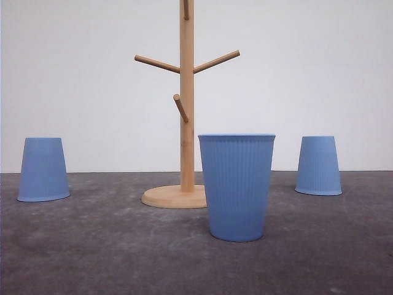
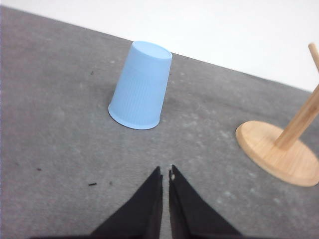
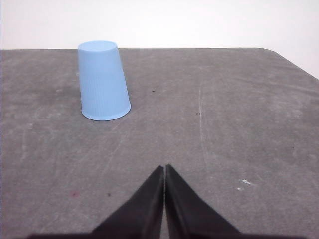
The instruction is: Place three cups
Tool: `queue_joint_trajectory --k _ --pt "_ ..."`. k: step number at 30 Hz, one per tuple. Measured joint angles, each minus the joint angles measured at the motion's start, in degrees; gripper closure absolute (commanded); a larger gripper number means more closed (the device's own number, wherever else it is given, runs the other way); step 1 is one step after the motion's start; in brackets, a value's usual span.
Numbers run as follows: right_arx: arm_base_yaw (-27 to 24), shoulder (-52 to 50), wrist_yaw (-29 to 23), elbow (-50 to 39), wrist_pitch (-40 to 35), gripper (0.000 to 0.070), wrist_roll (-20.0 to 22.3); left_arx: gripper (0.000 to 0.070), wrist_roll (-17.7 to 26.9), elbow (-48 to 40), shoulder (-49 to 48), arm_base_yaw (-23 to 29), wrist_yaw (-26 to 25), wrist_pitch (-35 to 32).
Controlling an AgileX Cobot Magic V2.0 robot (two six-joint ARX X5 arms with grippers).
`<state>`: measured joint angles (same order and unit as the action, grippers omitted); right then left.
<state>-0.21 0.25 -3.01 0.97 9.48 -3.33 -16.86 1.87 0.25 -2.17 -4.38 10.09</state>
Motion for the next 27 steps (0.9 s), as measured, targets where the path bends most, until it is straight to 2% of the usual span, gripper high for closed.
queue_joint_trajectory --k 3,6,10,12,17,21,27 --pt "0.0 0.0 0.0 0.0 0.0 0.07 0.0 0.07 -2.4 0.0 0.0 0.0 0.0 -1.5" --pt "0.0 0.0 0.2 0.0 0.0 0.07 -0.3 0.07 -3.4 0.0 0.0 0.0 0.0 -5.9" --pt "0.0 0.0 5.1 0.0 -0.3 0.07 -5.2 0.0697 -3.8 0.1 0.0 0.0 1.9 -9.7" --pt "0.0 0.0 7.0 0.0 -1.1 0.07 -8.1 0.0697 -4.0 0.6 0.0 0.0 3.8 -8.9" --pt "0.1 0.0 7.4 3.3 -0.4 0.07 -11.3 0.0697 -4.6 8.7 0.5 0.0 8.9 -1.2" --pt "0.1 0.2 7.4 10.9 1.1 0.07 -11.9 0.0697 -3.2 18.3 3.2 0.0 9.2 8.1" --pt "0.1 5.4 7.6 23.4 12.2 0.07 -11.9 0.0697 -1.3 32.2 12.5 0.0 9.0 24.7"
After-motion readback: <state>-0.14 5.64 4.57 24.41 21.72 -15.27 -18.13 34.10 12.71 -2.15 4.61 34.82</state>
